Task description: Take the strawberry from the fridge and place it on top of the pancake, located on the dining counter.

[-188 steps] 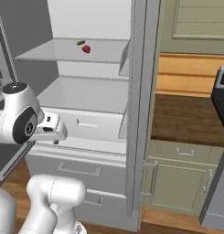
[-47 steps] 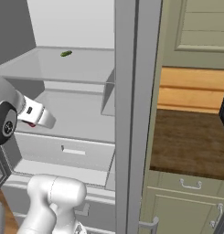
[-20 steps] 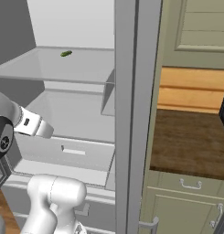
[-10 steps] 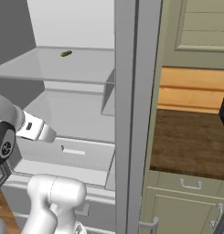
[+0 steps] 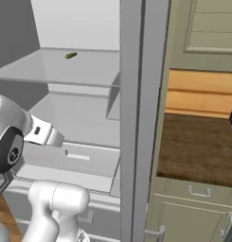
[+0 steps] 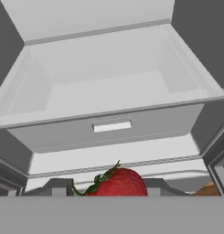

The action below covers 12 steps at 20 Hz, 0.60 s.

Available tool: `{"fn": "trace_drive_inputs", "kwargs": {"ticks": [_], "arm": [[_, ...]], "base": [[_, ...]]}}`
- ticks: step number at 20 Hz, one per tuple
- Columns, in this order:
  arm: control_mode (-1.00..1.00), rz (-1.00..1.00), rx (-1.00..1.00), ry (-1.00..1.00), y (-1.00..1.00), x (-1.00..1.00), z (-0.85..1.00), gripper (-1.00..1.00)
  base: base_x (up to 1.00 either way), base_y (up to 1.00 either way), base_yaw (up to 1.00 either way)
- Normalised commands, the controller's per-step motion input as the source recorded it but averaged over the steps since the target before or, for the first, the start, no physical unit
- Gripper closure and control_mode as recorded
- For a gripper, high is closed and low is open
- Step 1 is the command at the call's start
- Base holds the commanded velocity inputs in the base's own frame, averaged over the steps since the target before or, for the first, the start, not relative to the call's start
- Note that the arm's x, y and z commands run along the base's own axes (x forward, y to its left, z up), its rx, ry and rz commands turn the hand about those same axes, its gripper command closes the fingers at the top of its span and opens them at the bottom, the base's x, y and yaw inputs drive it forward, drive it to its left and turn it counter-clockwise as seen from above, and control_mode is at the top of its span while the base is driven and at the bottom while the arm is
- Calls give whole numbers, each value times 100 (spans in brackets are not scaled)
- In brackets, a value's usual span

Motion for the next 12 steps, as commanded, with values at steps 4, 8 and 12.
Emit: {"fn": "trace_drive_inputs", "kwargs": {"ticks": [4, 8, 12], "arm": [[100, 0, 0, 0, 0, 0, 0, 100], [100, 0, 0, 0, 0, 0, 0, 100], [100, 0, 0, 0, 0, 0, 0, 100]], "base": [[-51, 7, 30], [-53, 16, 46], [-78, 13, 66]]}}
